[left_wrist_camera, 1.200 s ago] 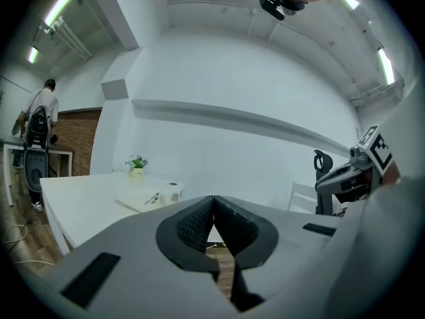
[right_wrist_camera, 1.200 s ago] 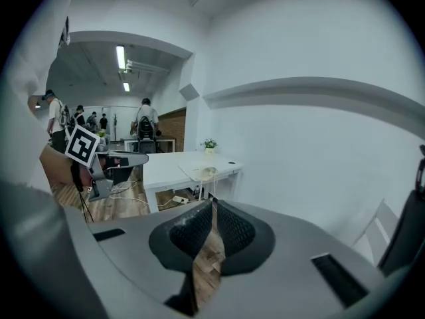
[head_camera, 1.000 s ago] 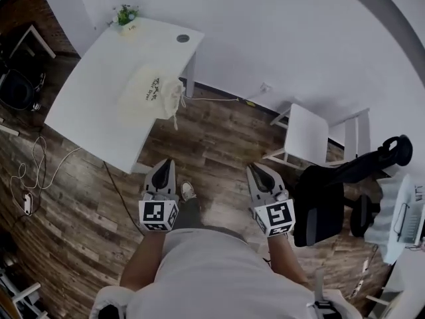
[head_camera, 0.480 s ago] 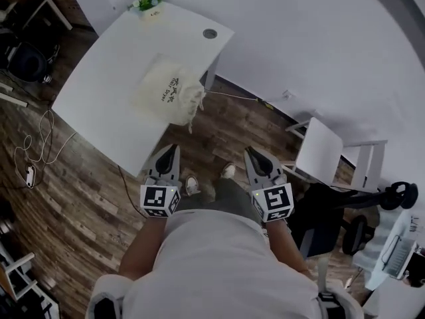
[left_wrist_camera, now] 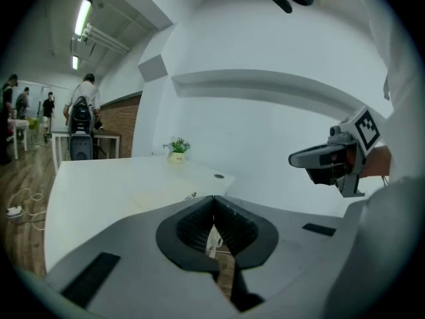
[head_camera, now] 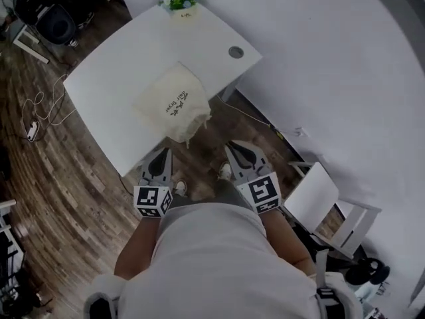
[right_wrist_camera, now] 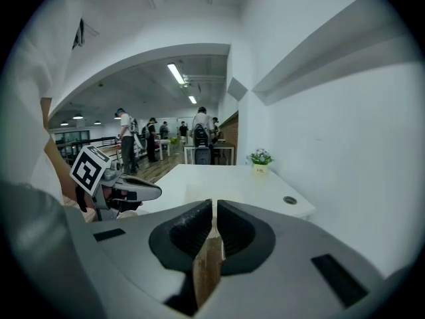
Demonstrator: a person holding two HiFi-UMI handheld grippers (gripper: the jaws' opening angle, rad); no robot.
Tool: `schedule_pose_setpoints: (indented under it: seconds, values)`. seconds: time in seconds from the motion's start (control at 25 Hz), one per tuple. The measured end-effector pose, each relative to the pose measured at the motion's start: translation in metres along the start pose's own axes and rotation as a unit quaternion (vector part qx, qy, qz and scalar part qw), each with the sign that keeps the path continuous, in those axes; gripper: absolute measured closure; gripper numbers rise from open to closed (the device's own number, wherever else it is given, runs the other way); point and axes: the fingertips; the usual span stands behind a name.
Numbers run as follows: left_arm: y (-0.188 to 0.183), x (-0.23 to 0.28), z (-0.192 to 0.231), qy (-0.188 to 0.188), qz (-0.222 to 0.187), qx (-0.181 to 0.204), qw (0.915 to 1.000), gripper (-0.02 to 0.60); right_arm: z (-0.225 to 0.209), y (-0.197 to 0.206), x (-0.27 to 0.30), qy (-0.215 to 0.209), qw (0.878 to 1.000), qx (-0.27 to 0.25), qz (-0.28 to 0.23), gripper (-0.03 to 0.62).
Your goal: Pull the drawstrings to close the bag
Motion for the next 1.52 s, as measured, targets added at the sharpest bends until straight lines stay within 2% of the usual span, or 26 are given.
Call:
schedule_pose_setpoints:
  seconds: [0.16,0.24,0.4,0.56,0.68,0.84,0.92,1.0,1.04,1.24,1.44,1.48,1.52]
  values:
    - [0.023,0.009,0.000,-0.062,0.011,-0.032,0.9975,0.565,-0.016,0.029,0.037,-0.072,0.997,-0.013,0.037,0.546]
    - [0.036,0.010,-0.005,-0.081,0.018,-0.036,0.9959,0.565,-0.013,0.045,0.050,-0.111,0.992,-0.028,0.058,0.546]
    - [0.077,0.031,-0.009,-0.088,0.053,-0.024,0.9944,0.556,-0.010,0.086,0.074,-0.173,0.978,-0.050,0.103,0.545]
    - [0.132,0.066,-0.005,-0.073,0.100,-0.019,0.9922,0.519,-0.023,0.130,0.108,-0.196,0.968,-0.068,0.141,0.545]
    - [0.172,0.091,0.010,-0.080,0.119,0.000,0.9896,0.483,-0.037,0.164,0.144,-0.192,0.967,-0.071,0.153,0.545]
    - [0.218,0.120,0.036,-0.145,0.122,-0.001,0.9819,0.396,-0.051,0.209,0.187,-0.159,0.970,-0.091,0.161,0.540]
    - [0.229,0.135,0.036,-0.156,0.116,0.007,0.9809,0.361,-0.055,0.223,0.204,-0.122,0.976,-0.082,0.159,0.499]
    - [0.240,0.147,0.031,-0.160,0.116,0.011,0.9803,0.341,-0.051,0.239,0.218,-0.098,0.981,-0.044,0.163,0.442]
    - [0.245,0.153,0.029,-0.163,0.117,0.008,0.9797,0.341,-0.049,0.247,0.223,-0.089,0.982,-0.025,0.165,0.423]
    - [0.268,0.171,0.034,-0.186,0.118,-0.006,0.9753,0.336,-0.049,0.287,0.249,-0.043,0.982,0.034,0.179,0.416]
    - [0.273,0.177,0.047,-0.205,0.121,-0.001,0.9712,0.335,-0.051,0.293,0.271,-0.025,0.984,0.040,0.174,0.416]
    - [0.274,0.175,0.049,-0.208,0.125,0.003,0.9701,0.385,-0.053,0.292,0.272,-0.020,0.984,0.037,0.170,0.418]
    - [0.274,0.174,0.049,-0.209,0.129,0.008,0.9694,0.476,-0.056,0.290,0.271,-0.014,0.985,0.036,0.165,0.419]
Point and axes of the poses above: the fingertips, and each gripper's own axes: x forward along the fingers, z to its left, y out of its underside, and after that the axes turned 3 degrees about -y, right-handed
